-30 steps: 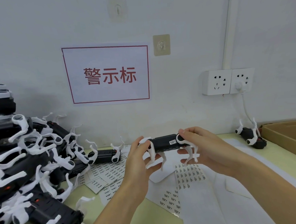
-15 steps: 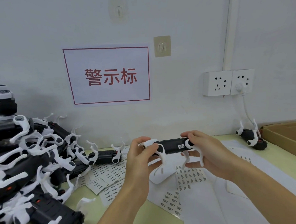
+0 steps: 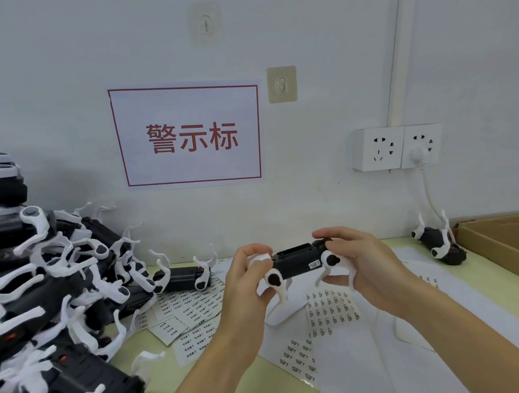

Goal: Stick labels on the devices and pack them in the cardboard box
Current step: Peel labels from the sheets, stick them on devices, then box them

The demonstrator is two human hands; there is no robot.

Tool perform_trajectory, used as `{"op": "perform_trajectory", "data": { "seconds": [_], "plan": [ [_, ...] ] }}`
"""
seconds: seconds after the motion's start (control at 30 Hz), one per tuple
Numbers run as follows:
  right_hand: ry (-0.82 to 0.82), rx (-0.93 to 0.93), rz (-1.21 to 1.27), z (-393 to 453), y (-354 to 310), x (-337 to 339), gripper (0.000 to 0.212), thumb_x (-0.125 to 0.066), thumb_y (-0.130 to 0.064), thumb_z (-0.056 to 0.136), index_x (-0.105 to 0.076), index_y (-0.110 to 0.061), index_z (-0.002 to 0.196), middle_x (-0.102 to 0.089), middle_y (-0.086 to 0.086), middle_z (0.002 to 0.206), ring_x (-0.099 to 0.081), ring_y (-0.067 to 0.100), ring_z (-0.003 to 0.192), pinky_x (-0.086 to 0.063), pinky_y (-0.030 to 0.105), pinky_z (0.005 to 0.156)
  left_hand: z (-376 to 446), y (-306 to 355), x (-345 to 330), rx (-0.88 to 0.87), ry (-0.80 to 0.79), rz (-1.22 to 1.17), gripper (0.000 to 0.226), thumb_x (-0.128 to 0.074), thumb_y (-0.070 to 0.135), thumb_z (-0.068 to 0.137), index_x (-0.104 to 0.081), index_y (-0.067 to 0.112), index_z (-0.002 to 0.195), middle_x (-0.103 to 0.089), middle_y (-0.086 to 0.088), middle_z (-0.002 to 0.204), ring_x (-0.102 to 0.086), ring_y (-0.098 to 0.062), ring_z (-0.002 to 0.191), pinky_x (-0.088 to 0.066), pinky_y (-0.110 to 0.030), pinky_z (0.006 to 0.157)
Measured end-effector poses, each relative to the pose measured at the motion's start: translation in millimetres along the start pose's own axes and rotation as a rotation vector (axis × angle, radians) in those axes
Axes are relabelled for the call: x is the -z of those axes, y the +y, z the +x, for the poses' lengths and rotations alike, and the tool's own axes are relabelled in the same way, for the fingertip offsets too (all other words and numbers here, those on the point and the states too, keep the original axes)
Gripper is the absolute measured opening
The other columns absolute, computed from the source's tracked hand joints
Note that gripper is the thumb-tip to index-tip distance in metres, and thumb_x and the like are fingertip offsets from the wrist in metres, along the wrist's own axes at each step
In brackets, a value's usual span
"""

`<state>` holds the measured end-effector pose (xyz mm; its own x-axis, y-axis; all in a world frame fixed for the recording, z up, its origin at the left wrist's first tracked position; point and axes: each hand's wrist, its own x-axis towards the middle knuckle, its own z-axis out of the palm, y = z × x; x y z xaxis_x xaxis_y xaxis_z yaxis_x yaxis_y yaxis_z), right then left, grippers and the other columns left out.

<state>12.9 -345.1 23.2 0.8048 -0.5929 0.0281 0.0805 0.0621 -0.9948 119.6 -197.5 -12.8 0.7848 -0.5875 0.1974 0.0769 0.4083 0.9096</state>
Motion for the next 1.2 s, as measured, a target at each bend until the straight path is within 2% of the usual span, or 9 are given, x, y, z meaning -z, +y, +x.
{"op": "perform_trajectory", "data": {
  "seconds": [0.1,0.2,0.4,0.53,0.77,0.87,1.0,1.1,1.2],
  "plan": [
    [-0.034,0.076,-0.038,-0.5,1.8,0.1,0.036,-0.062,0.011,0.086,-0.076,-0.018,0.102,-0.065,0.012,0.116,-0.069,0.026,0.096,-0.058,0.041,0.083,1.6,-4.4,0.3,0.041,0.103,0.109,0.017,-0.054,0.012,0.097,-0.061,0.026,0.104,-0.071,-0.001,0.088,-0.068,-0.01,0.072,-0.051,-0.041,0.08],
    [-0.072,0.135,-0.111,-0.8,3.7,0.4,0.046,-0.065,0.017,0.079,-0.078,-0.023,0.097,-0.066,0.012,0.115,-0.073,0.019,0.088,-0.056,0.025,0.07,2.7,-6.7,2.8,0.057,0.181,0.134,0.022,-0.053,0.005,0.096,-0.061,0.025,0.104,-0.069,-0.008,0.1,-0.068,-0.022,0.087,-0.051,-0.042,0.083],
    [-0.117,0.241,-0.271,1.7,6.1,6.4,0.052,-0.077,0.004,0.071,-0.075,-0.038,0.101,-0.068,-0.002,0.116,-0.067,0.011,0.106,-0.054,0.039,0.095,2.6,-6.4,2.5,0.011,0.217,0.172,0.031,-0.049,-0.005,0.091,-0.061,0.021,0.103,-0.064,-0.011,0.109,-0.064,-0.034,0.102,-0.051,-0.049,0.091],
    [-0.257,0.295,-0.347,2.3,5.0,14.6,0.057,-0.079,-0.003,0.057,-0.072,-0.036,0.103,-0.068,-0.013,0.109,-0.064,0.01,0.109,-0.054,0.03,0.089,-5.3,-3.0,2.4,-0.205,0.207,0.219,0.036,-0.05,-0.016,0.083,-0.062,0.014,0.099,-0.069,-0.005,0.101,-0.066,-0.013,0.08,-0.054,-0.023,0.063],
    [-0.355,0.322,-0.245,9.2,6.4,32.5,0.055,-0.078,0.01,0.055,-0.072,-0.023,0.098,-0.066,-0.007,0.101,-0.063,0.011,0.107,-0.052,0.022,0.089,-12.3,-2.7,-4.1,-0.406,0.139,0.291,0.041,-0.054,-0.023,0.079,-0.059,0.013,0.099,-0.071,0.008,0.098,-0.066,-0.01,0.089,-0.055,-0.023,0.067],
    [-0.335,0.314,-0.268,6.6,4.1,33.8,0.051,-0.075,0.004,0.062,-0.071,-0.026,0.103,-0.068,-0.005,0.11,-0.064,0.012,0.11,-0.053,0.022,0.085,-11.7,-2.8,-4.5,-0.375,0.137,0.321,0.038,-0.054,-0.016,0.085,-0.061,0.018,0.101,-0.07,0.011,0.093,-0.065,-0.009,0.083,-0.053,-0.023,0.062],
    [-0.249,0.229,-0.141,3.9,1.7,29.6,0.039,-0.07,-0.014,0.075,-0.071,-0.03,0.111,-0.065,0.008,0.117,-0.069,0.02,0.098,-0.057,0.031,0.078,-5.6,-2.4,-2.5,-0.261,0.155,0.367,0.023,-0.063,0.014,0.095,-0.06,0.032,0.109,-0.069,0.007,0.093,-0.068,-0.007,0.081,-0.057,-0.021,0.066],
    [-0.201,0.152,-0.143,1.7,-0.6,26.1,0.024,-0.07,-0.016,0.089,-0.071,-0.029,0.109,-0.064,0.018,0.117,-0.067,0.022,0.09,-0.055,0.031,0.071,-1.9,-3.0,-0.9,-0.161,0.175,0.379,0.011,-0.066,0.026,0.095,-0.067,0.036,0.098,-0.071,-0.004,0.09,-0.071,-0.02,0.081,-0.059,-0.038,0.079],
    [-0.229,0.088,-0.248,-4.4,-1.8,26.3,0.014,-0.065,-0.026,0.094,-0.072,-0.03,0.105,-0.069,0.014,0.111,-0.067,0.022,0.088,-0.055,0.032,0.069,-1.1,-4.8,-1.2,-0.022,0.204,0.307,0.017,-0.066,0.025,0.094,-0.072,0.032,0.08,-0.07,-0.011,0.09,-0.07,-0.033,0.089,-0.057,-0.049,0.088]
  ]
}}
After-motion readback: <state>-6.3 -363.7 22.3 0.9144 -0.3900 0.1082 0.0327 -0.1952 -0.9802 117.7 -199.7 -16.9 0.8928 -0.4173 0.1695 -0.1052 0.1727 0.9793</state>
